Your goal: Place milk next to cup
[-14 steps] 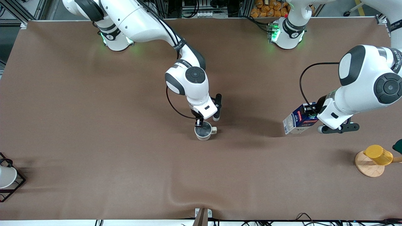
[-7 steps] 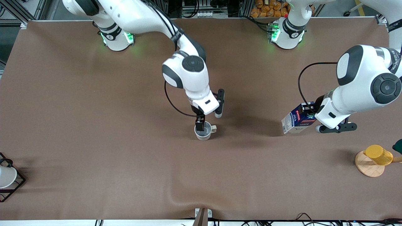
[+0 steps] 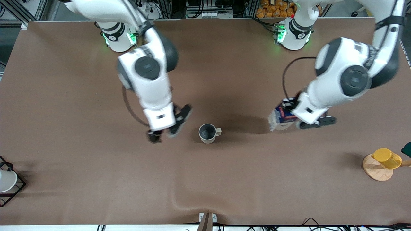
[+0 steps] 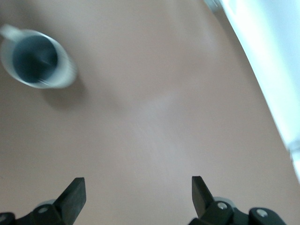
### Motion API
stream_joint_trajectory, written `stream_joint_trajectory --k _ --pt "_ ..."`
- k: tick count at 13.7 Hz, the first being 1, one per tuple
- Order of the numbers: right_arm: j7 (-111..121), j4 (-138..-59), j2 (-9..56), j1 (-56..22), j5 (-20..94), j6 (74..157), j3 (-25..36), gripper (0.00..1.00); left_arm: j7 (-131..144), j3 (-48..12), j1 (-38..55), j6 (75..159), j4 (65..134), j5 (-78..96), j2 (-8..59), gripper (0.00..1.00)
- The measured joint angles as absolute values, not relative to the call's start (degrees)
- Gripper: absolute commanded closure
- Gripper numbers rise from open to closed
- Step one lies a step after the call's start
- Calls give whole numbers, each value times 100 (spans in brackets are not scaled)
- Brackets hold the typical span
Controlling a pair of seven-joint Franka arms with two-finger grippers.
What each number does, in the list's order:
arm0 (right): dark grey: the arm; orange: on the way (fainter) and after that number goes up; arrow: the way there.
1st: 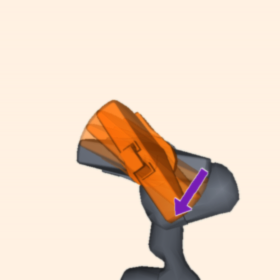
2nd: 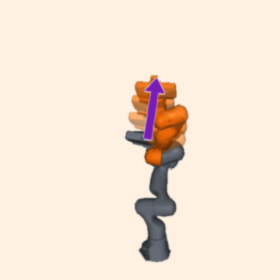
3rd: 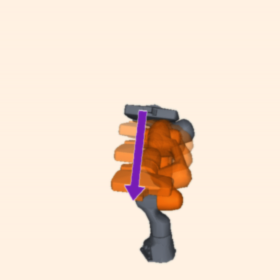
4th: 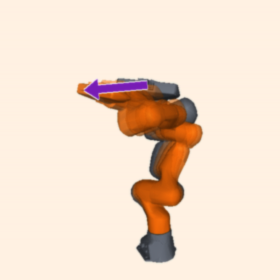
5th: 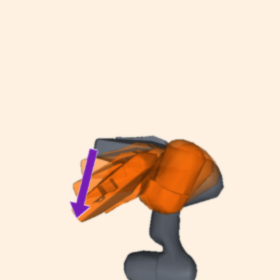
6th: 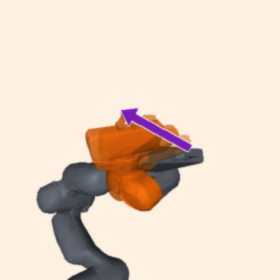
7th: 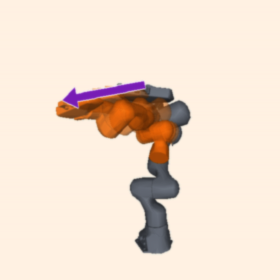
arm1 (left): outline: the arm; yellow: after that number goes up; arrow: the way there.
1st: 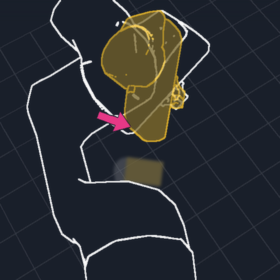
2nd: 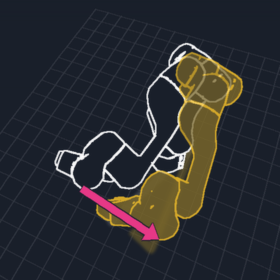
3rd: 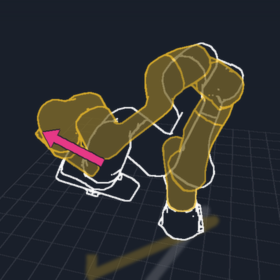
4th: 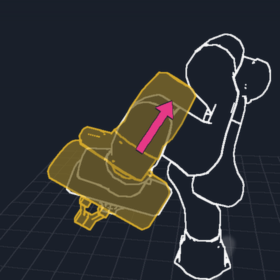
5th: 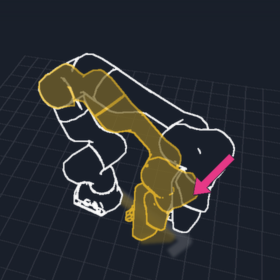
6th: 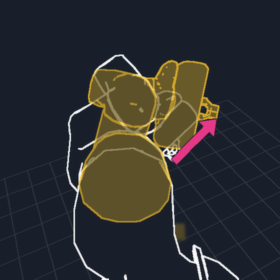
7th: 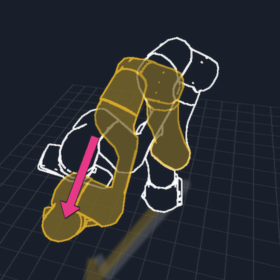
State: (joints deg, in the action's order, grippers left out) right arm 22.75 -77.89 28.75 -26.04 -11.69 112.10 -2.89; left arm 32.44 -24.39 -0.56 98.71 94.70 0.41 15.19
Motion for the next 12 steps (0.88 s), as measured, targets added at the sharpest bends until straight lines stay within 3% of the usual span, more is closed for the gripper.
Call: stream_joint_trajectory --k 2,6,12 --pt "1926 -7814 2691 -2002 -849 10856 -275 0 3792 -2878 124 9870 9458 41 1522 49" --pt "1834 -7890 2336 -989 -466 10119 -276 0 4569 -2982 963 9879 9179 41 1787 49" --pt "156 -7961 1627 -833 -217 8609 -322 0 4694 -2943 1830 10221 8498 29 2756 49"
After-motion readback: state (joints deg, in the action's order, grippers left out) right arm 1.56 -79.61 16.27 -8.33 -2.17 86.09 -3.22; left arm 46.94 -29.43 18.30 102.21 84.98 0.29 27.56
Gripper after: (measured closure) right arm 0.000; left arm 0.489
